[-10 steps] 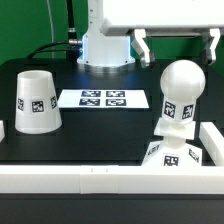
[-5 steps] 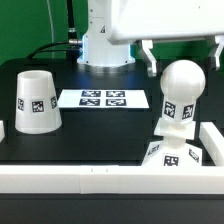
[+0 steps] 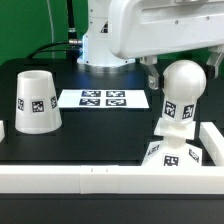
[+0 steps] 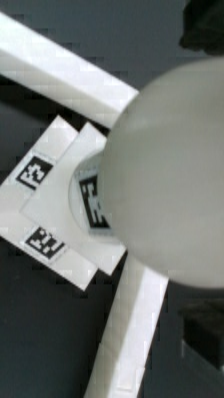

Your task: Assemble lamp

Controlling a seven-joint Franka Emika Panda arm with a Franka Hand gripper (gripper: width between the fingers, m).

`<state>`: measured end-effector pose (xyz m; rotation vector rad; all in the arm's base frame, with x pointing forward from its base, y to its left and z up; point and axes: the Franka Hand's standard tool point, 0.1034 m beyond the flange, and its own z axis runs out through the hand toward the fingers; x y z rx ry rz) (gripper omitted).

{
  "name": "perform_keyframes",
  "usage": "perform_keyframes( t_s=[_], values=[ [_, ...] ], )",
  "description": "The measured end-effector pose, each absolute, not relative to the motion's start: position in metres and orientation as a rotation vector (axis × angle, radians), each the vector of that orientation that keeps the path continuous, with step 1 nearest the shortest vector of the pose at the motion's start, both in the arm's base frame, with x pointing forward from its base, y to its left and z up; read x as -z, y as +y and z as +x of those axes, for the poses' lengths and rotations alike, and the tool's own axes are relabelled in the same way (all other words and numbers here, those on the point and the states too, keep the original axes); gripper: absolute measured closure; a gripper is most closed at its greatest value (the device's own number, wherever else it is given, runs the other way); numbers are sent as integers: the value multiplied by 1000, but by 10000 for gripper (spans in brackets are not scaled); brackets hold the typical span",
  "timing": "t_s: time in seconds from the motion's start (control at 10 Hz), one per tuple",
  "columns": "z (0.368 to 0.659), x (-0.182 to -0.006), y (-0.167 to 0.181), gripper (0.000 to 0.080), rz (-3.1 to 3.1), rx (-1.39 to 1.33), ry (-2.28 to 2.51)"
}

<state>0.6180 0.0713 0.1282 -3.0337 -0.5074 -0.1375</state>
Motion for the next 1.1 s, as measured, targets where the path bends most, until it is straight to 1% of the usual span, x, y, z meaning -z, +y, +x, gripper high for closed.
perform_keyframes(
  t_s=[0.5, 0.6, 0.7, 0.8, 1.1],
  values=[
    [617, -121, 71, 100, -3033, 126, -547],
    [616, -121, 70, 196, -3033, 125, -549],
    [616, -121, 71, 196, -3033, 125, -549],
    [616, -121, 71, 223, -3033, 125, -549],
    [616, -121, 71, 222, -3040, 124, -497]
  ],
)
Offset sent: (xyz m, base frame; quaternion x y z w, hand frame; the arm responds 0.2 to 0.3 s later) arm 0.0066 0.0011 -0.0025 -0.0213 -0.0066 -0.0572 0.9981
